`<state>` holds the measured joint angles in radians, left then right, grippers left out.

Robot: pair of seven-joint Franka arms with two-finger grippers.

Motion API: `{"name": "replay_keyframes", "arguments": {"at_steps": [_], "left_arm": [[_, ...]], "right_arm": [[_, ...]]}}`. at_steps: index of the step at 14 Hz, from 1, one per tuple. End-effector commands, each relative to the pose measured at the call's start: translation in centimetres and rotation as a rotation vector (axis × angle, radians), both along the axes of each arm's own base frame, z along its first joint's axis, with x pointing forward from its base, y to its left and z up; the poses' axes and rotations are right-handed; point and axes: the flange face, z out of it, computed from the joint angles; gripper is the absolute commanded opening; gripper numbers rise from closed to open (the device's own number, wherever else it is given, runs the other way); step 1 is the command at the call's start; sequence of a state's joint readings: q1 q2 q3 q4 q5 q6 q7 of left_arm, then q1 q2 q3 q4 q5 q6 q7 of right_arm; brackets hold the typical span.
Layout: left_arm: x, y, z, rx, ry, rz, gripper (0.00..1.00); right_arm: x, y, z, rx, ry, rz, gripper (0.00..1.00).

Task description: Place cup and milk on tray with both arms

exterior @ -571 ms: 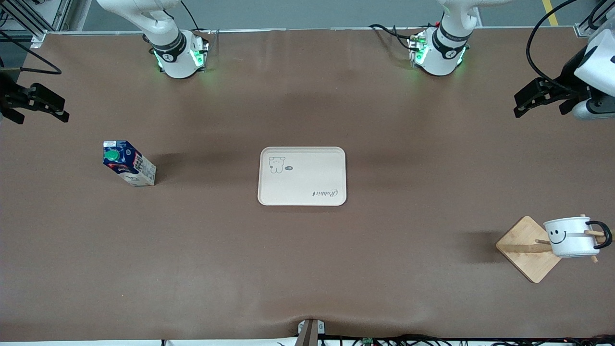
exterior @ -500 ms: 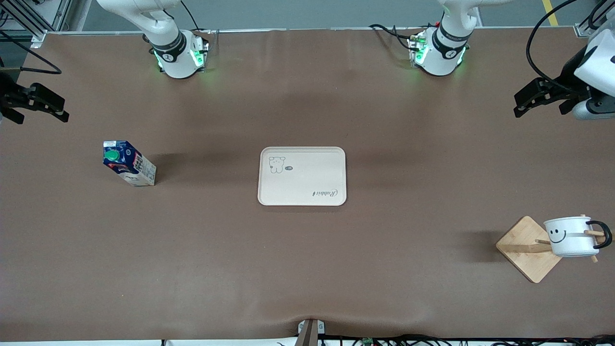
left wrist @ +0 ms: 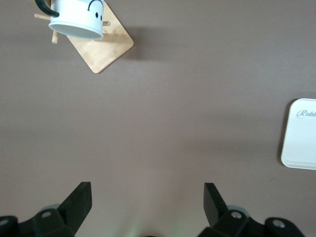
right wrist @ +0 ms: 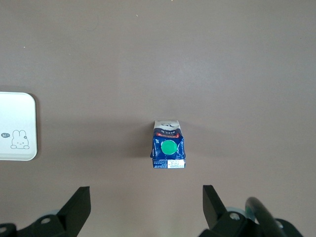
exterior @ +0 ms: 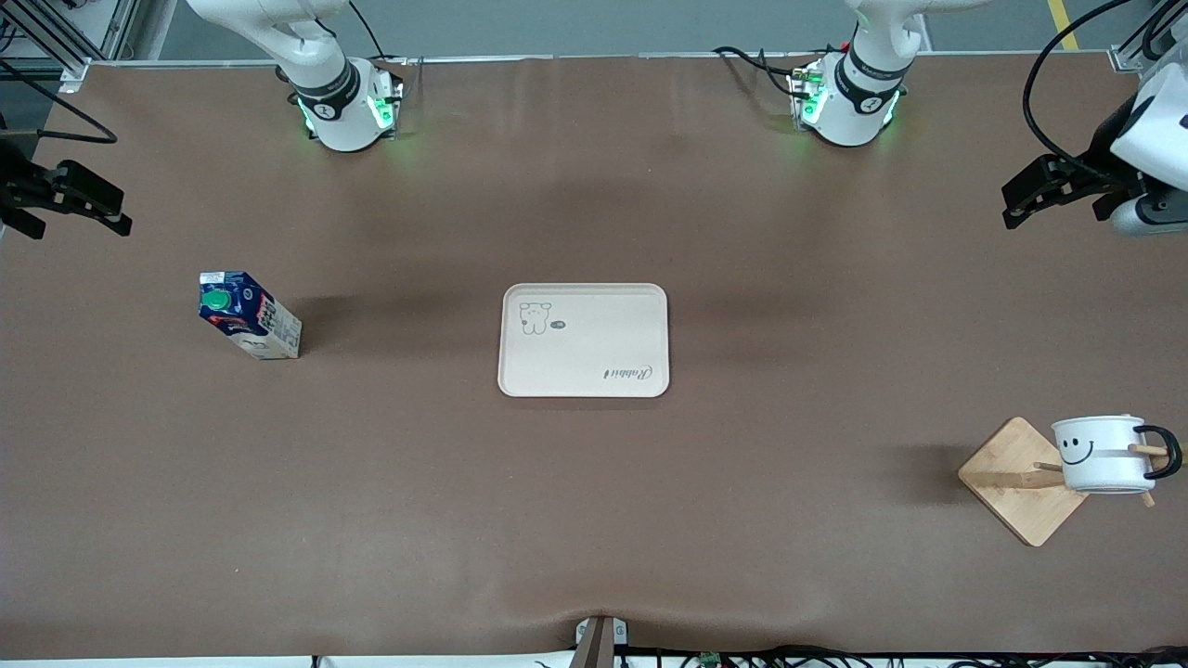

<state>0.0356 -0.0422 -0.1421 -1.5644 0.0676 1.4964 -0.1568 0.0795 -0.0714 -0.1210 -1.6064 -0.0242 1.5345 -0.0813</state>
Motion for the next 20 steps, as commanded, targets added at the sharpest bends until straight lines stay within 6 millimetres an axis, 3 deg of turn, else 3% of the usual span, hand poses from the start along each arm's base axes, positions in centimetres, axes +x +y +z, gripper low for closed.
{"name": "replay_keyframes", "arguments": {"at_steps": [1,2,7,11,16,20], "left_arm": [[1.4,0.9,-2.2,0.021,-0.025,0.014,1.0],[2.0,2.9,-3.5,0.022,-0.066,0.044,1.0],[4.2,8.1,-10.6,0.01,-0.243,0.109,1.0],[4.4,12.4,-16.9,0.004,-0.38,0.167,1.0],[6.8,13.6,-22.1,-0.031,-0.496,0.215,1.0],[8.3,13.8,-24.6,-0.06,-0.587,0.237,1.0]], "right_arm": [[0.4,0.0,-0.3,-0.001,0.01,0.001,1.0],[0.7,0.1,-0.4,-0.002,0.01,0.003,1.0],[2.5,0.4,-3.5,-0.006,0.064,0.008,1.0],[3.8,0.4,-6.2,-0.011,0.105,0.008,1.0],[5.4,0.1,-9.8,-0.014,0.163,0.002,1.0],[6.5,-0.8,-13.4,-0.018,0.225,-0.013,1.0]]}}
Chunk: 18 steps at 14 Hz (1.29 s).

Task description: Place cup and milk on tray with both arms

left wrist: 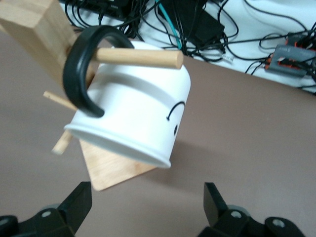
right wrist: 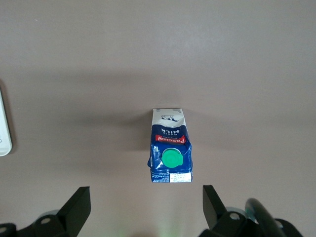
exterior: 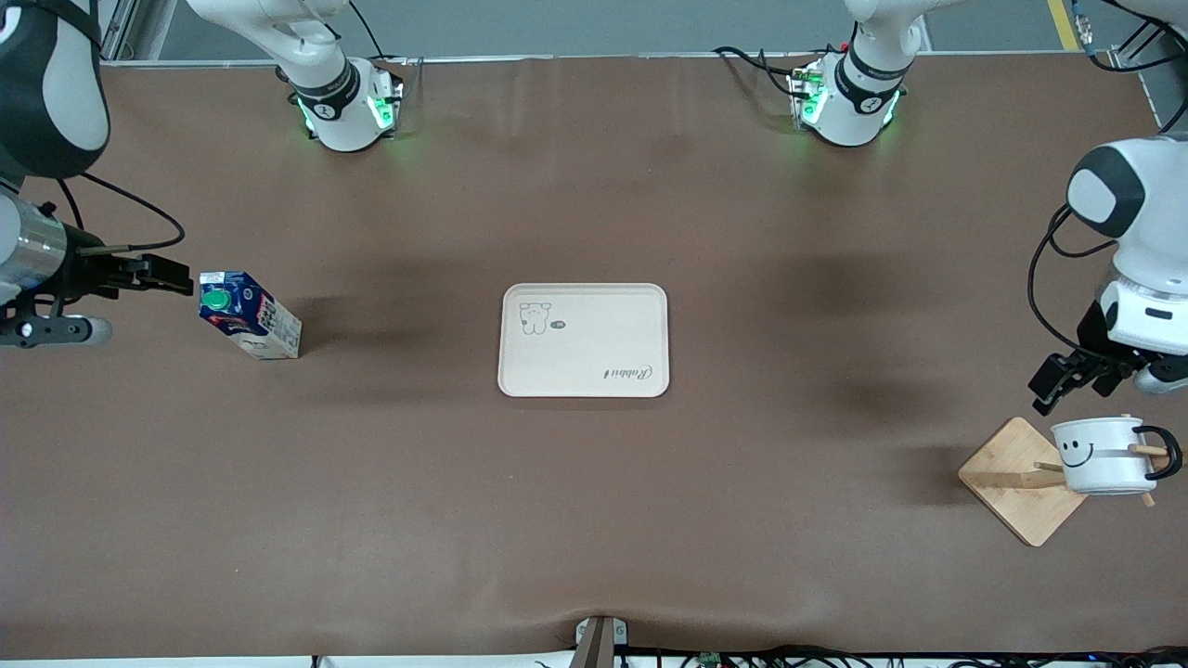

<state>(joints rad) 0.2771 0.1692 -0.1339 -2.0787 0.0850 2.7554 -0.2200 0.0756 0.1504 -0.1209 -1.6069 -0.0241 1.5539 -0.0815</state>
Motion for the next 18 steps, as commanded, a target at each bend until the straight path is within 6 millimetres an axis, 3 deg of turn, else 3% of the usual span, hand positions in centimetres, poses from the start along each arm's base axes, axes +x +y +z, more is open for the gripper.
{"name": "replay_keyframes", "arguments": {"at_steps": [1,6,8,12,16,17,18], "left_arm": [[0.7,-0.1,-0.7,-0.018,-0.064,0.024,1.0],[1.2,-0.2,-1.1,-0.018,-0.101,0.018,1.0],[1.3,-0.4,-1.4,-0.02,-0.106,0.014,0.99],[1.6,-0.2,-1.9,-0.014,-0.111,0.006,0.74],[1.7,-0.1,-1.6,-0.007,-0.116,-0.001,0.57],[1.7,-0.1,-1.6,-0.007,-0.117,-0.001,0.5],[1.7,-0.3,-1.6,-0.007,-0.117,-0.004,0.36]], "right_arm": [[0.9,-1.5,-2.0,-0.003,0.038,-0.018,1.0],[1.3,-1.9,-5.8,-0.015,0.076,-0.006,1.0],[1.0,-2.5,-8.2,-0.007,0.082,0.012,1.0],[-0.1,-2.4,-12.7,-0.006,0.093,0.028,1.0],[-0.7,-2.1,-13.8,-0.001,0.113,0.039,1.0],[-1.0,-2.3,-14.2,0.001,0.118,0.041,1.0],[-1.2,-2.5,-14.5,0.0,0.126,0.038,1.0]]}}
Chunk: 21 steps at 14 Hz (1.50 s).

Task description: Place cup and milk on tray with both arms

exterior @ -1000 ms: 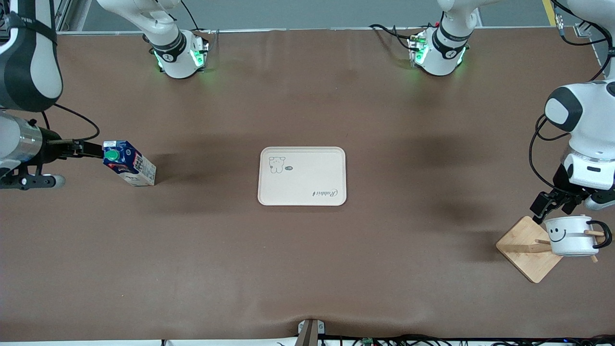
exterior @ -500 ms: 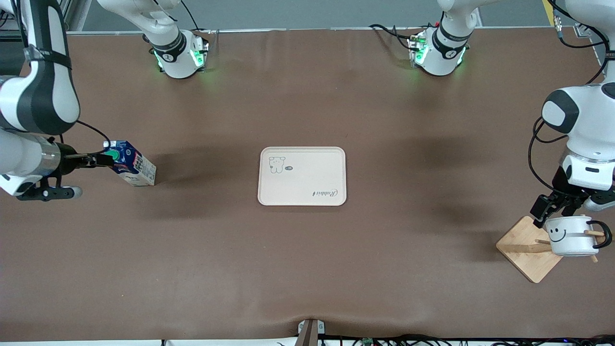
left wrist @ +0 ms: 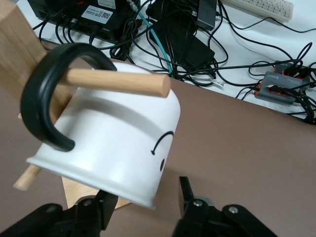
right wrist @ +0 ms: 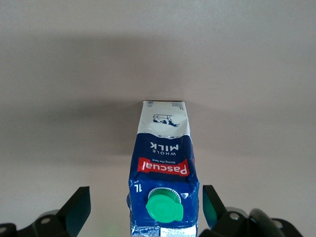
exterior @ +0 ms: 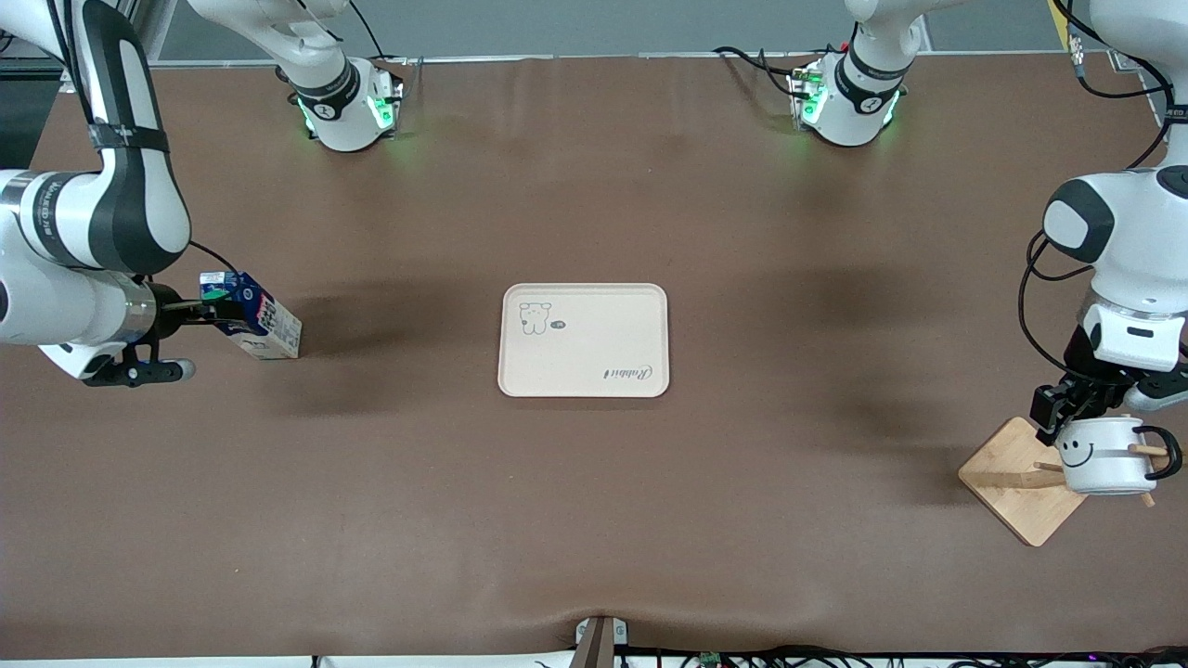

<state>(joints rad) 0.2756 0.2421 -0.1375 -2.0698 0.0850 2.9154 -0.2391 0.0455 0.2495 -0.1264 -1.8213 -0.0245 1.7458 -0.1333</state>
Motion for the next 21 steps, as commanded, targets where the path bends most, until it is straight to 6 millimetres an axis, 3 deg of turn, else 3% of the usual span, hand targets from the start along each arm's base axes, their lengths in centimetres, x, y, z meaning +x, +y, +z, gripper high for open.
{"name": "replay_keyframes", "arguments": {"at_steps": [1,3,5,9,14,19,21], "left_arm": [[0.3,0.0,0.3,0.011,-0.017,-0.01,0.25],[0.5,-0.2,0.7,0.012,-0.024,-0.014,0.18],[0.5,-0.3,0.9,0.014,-0.027,-0.018,0.0],[0.9,-0.7,1.4,0.014,-0.038,-0.023,0.0],[1.0,-4.1,2.1,-0.006,-0.044,-0.065,0.0],[0.5,-4.2,3.6,0.003,-0.009,-0.064,0.0],[0.1,-5.9,4.6,-0.002,0.016,-0.082,0.0]], "right_arm": [[-1.1,-0.6,-0.4,-0.012,0.006,0.02,1.0],[-1.3,-1.4,-0.6,-0.018,0.013,0.01,1.0],[-1.9,-1.6,-1.2,-0.017,0.027,0.008,1.0],[-2.8,-2.0,-3.0,-0.024,0.025,0.01,1.0],[-3.2,-2.4,-3.8,-0.022,0.029,0.003,1.0],[-4.2,-2.5,-4.9,-0.017,0.06,-0.004,1.0],[-4.4,-2.5,-4.9,-0.015,0.061,-0.005,1.0]]}}
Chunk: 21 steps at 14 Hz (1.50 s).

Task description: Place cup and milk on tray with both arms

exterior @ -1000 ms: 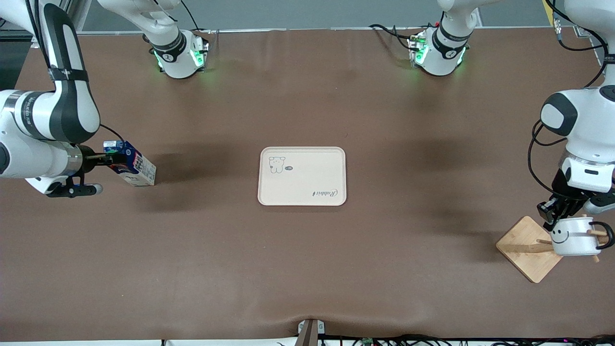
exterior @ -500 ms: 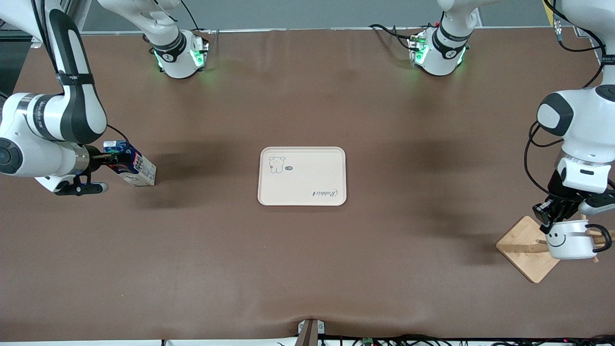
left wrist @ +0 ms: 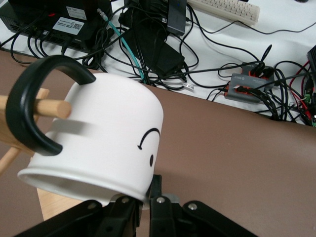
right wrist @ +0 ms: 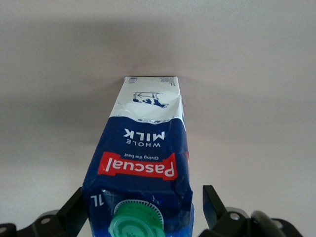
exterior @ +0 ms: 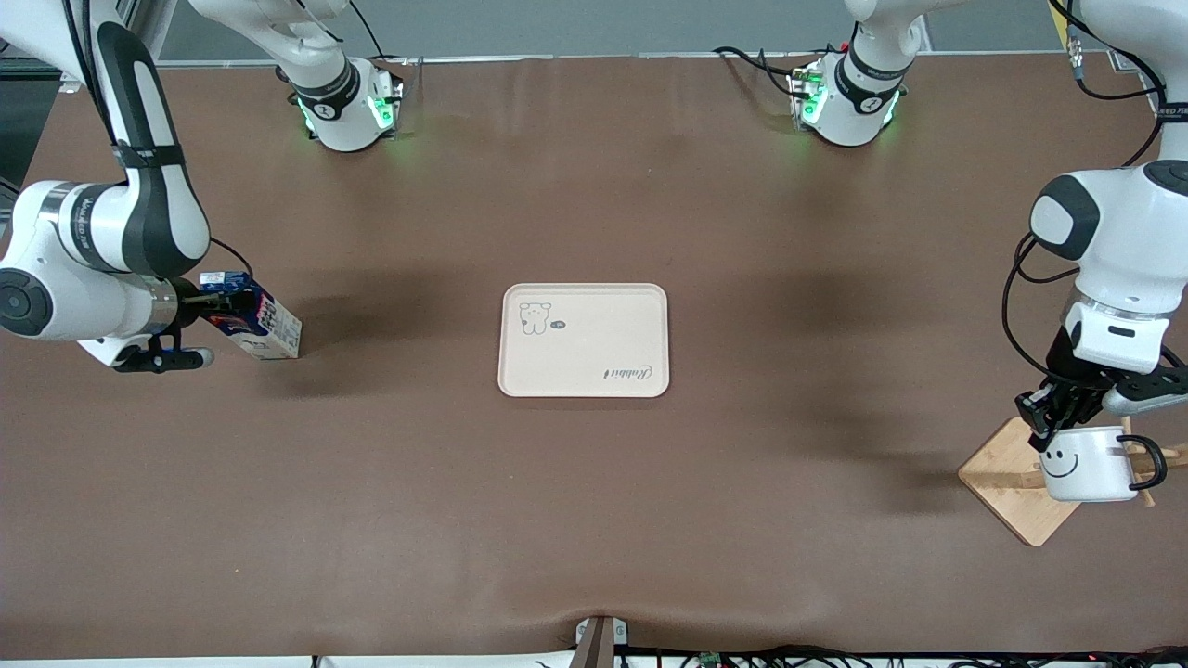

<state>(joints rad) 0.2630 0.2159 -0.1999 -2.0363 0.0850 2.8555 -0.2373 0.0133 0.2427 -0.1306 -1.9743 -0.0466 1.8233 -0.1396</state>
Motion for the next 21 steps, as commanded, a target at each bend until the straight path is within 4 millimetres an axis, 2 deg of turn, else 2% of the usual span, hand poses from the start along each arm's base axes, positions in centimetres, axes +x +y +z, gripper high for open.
{"name": "replay_keyframes", "arguments": {"at_steps": [1,2,3,5,7,10,12,15,19,21], "left_arm": [[-1.0,-1.8,2.7,0.008,0.033,-0.012,0.0],[-1.2,-2.0,3.1,0.012,0.047,-0.015,0.0],[-1.4,-2.0,3.5,0.015,0.054,-0.014,0.0],[-1.5,-3.7,3.9,0.007,0.064,-0.035,0.0],[-1.6,-5.7,3.8,0.002,0.079,-0.066,0.0],[-1.7,-9.6,4.0,-0.003,0.162,-0.124,0.0],[-1.9,-12.5,4.4,-0.054,0.205,-0.076,0.0],[-2.5,-18.8,4.4,-0.173,0.263,0.033,0.0],[-3.9,-26.6,3.3,-0.305,0.329,0.162,0.0],[-4.2,-30.9,3.0,-0.413,0.388,0.3,0.0]], "right_arm": [[-1.2,-0.4,0.7,-0.004,-0.008,0.01,1.0],[-1.3,-0.3,0.6,-0.002,-0.003,0.01,0.95],[-1.3,-0.2,0.6,0.001,-0.003,0.01,0.79],[-1.3,-0.2,0.4,0.002,0.0,0.008,0.39],[-1.2,-0.1,0.4,0.003,0.0,0.008,0.21],[-1.0,-0.2,0.8,0.003,-0.005,0.0,0.18],[-0.6,-0.3,1.5,0.001,-0.01,-0.002,0.17],[-0.1,-0.2,2.6,-0.001,-0.004,-0.011,0.17],[1.0,0.0,5.5,0.019,0.012,-0.025,0.17],[1.3,0.2,6.2,0.022,0.008,-0.028,0.17]]}}
